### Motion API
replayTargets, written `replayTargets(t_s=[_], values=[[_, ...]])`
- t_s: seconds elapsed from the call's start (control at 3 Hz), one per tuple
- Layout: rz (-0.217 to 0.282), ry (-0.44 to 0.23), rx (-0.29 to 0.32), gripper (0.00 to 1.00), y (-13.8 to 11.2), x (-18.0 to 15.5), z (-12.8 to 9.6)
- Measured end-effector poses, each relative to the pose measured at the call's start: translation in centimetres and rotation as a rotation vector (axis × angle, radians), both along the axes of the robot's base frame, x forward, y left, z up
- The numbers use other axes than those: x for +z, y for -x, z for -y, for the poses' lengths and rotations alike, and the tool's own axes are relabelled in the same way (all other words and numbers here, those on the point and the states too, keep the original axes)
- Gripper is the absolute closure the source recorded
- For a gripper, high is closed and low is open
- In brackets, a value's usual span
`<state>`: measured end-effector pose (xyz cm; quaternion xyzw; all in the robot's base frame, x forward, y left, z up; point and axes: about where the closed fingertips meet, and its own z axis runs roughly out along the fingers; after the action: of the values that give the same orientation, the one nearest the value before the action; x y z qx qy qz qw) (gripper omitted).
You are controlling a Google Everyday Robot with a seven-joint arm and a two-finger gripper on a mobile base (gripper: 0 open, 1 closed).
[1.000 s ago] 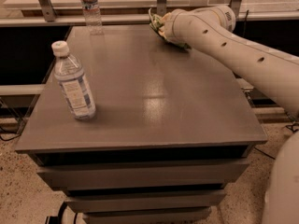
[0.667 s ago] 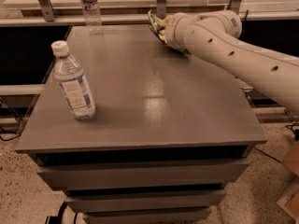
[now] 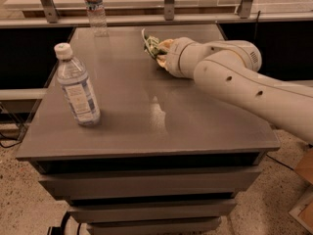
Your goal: Move green jalapeno chip bag near blue plastic bottle
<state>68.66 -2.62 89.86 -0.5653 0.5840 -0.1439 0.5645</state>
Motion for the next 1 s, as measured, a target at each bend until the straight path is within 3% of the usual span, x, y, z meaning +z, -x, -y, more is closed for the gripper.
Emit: replayTargets(t_s=[0.33, 1.0], values=[[0.001, 0.000, -0.001, 1.00, 0.0, 0.0, 0.0], [-0.008, -0.035, 0.085, 1.00, 1.7, -0.9, -2.0]])
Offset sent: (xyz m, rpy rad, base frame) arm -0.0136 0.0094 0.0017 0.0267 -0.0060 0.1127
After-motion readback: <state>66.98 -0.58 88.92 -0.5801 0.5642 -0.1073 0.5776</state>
